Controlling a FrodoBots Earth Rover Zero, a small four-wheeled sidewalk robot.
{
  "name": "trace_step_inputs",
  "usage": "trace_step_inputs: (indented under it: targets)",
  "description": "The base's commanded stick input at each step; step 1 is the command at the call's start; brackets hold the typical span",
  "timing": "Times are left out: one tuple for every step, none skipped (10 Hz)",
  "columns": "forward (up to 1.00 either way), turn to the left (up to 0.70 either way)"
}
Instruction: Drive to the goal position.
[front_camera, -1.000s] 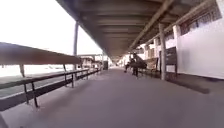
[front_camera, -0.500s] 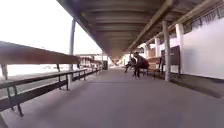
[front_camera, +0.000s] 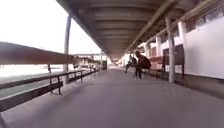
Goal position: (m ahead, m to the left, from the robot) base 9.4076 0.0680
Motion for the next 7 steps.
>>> trace_step_inputs:
  targets:
    - [0.7,0.0]
    - [0.7,0.0]
    - [0.7,0.0]
    - [0.7,0.0]
    - [0.7,0.0]
    - [0.7,0.0]
    - [0.7,0.0]
